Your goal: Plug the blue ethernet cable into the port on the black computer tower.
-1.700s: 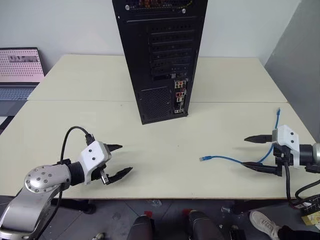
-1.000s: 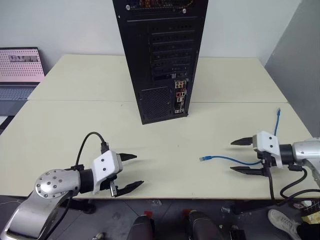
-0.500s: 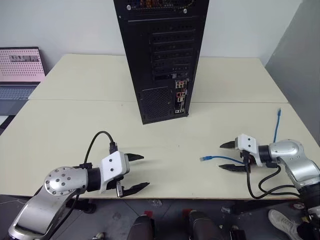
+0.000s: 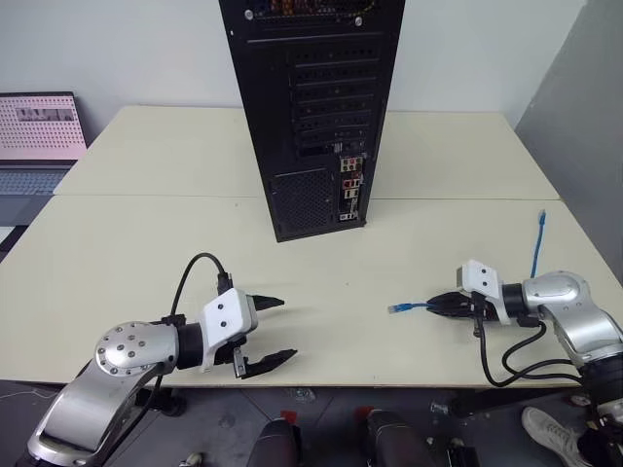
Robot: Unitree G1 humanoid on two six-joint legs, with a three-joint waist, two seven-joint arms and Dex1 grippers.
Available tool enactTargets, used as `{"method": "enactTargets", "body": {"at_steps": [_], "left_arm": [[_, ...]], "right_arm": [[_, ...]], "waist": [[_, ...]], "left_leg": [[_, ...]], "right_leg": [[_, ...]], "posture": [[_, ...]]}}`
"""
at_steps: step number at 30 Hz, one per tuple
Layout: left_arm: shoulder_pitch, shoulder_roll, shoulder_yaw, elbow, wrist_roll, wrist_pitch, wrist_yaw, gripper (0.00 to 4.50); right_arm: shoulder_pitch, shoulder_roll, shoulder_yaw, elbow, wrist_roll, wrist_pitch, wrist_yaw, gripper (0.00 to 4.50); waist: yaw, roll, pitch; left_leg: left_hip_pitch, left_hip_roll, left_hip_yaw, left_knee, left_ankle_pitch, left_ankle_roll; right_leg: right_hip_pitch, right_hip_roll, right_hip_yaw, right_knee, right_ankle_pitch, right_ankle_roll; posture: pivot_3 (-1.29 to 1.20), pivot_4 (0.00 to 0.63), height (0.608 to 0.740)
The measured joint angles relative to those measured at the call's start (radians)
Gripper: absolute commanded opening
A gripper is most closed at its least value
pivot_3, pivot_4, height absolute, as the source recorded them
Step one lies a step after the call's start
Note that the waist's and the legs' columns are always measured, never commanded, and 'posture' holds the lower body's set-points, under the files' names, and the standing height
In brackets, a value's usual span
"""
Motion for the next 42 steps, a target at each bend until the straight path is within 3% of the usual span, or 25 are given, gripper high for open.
{"method": "enactTargets", "body": {"at_steps": [8, 14, 25, 31, 42], "left_arm": [[-0.098, -0.072, -0.059, 0.082, 0.005, 0.009, 0.036, 4.5], [-0.197, -0.097, -0.088, 0.132, 0.0, 0.029, 0.024, 4.5], [-0.26, -0.133, -0.148, 0.165, -0.016, 0.082, -0.006, 4.5], [-0.26, -0.133, -0.15, 0.161, -0.016, 0.089, -0.007, 3.45], [-0.26, -0.132, -0.15, 0.155, -0.016, 0.104, -0.008, 1.02]], "right_arm": [[0.018, 0.054, 0.0, -0.195, 0.075, 0.128, -0.015, 0.01], [-0.061, 0.145, 0.058, -0.348, 0.106, 0.217, -0.051, 0.01], [-0.105, 0.222, 0.139, -0.33, 0.074, 0.254, -0.092, 0.01], [-0.111, 0.226, 0.157, -0.319, 0.055, 0.252, -0.093, 0.0], [-0.123, 0.226, 0.175, -0.289, 0.033, 0.229, -0.092, 0.0]], "waist": [[-0.001, 0.0, 0.0], [0.0, 0.0, 0.0], [0.001, 0.0, 0.0], [0.001, 0.0, 0.0], [0.001, 0.0, 0.0]], "left_leg": [[0.0, 0.0, -0.002, 0.0, 0.0, 0.0], [0.0, 0.0, -0.002, 0.0, 0.0, 0.0], [-0.002, -0.001, -0.002, 0.001, 0.0, 0.0], [-0.002, -0.001, -0.003, 0.001, 0.0, 0.0], [-0.002, -0.001, -0.002, 0.001, 0.0, 0.0]], "right_leg": [[0.0, 0.0, 0.0, 0.0, 0.0, 0.0], [0.0, 0.0, -0.002, 0.0, 0.0, 0.0], [0.0, 0.0, -0.003, 0.0, 0.0, 0.0], [0.0, 0.0, -0.003, 0.0, 0.0, 0.0], [0.0, 0.0, -0.003, 0.0, 0.0, 0.0]], "posture": [[0.0, 0.15, 0.74], [0.0, 0.15, 0.74], [0.0, 0.15, 0.74], [0.0, 0.15, 0.74], [0.0, 0.15, 0.74]]}}
